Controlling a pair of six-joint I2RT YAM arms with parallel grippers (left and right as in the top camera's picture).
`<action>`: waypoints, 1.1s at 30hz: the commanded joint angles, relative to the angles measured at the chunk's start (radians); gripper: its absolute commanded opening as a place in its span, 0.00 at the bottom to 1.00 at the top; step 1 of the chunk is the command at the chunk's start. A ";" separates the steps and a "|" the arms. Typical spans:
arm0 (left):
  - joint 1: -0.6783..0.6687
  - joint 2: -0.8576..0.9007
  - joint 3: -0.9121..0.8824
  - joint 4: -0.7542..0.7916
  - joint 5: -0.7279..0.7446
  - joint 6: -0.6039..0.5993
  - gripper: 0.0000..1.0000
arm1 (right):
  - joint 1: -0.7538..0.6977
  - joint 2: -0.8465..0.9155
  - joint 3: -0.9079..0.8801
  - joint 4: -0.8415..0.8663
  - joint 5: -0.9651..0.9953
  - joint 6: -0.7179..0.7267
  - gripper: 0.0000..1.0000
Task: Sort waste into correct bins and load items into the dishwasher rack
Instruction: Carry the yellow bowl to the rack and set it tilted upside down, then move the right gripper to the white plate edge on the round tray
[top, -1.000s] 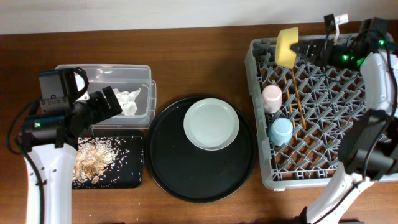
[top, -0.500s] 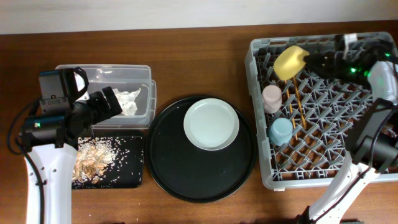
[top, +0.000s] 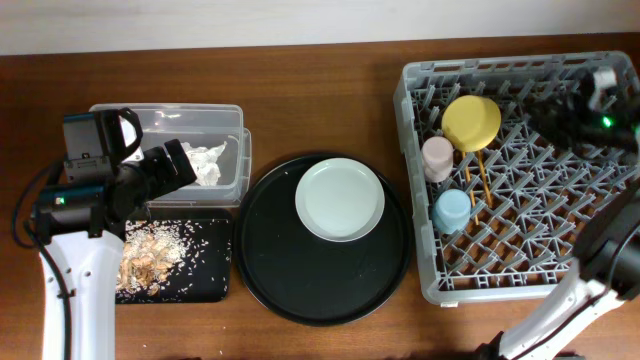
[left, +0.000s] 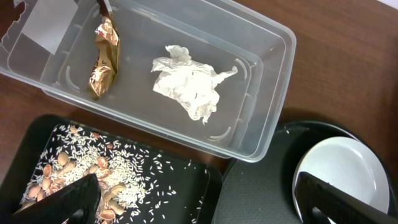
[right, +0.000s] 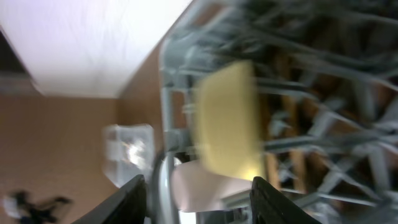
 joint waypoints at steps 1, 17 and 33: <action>0.003 0.005 0.002 -0.001 -0.007 -0.002 0.99 | 0.224 -0.264 0.013 -0.014 0.414 -0.008 0.59; 0.003 0.005 0.002 -0.001 -0.007 -0.002 0.99 | 1.064 -0.297 -0.328 0.043 0.919 0.373 0.66; 0.003 0.005 0.002 -0.001 -0.007 -0.002 0.99 | 1.402 -0.291 -0.700 0.489 0.782 0.377 0.33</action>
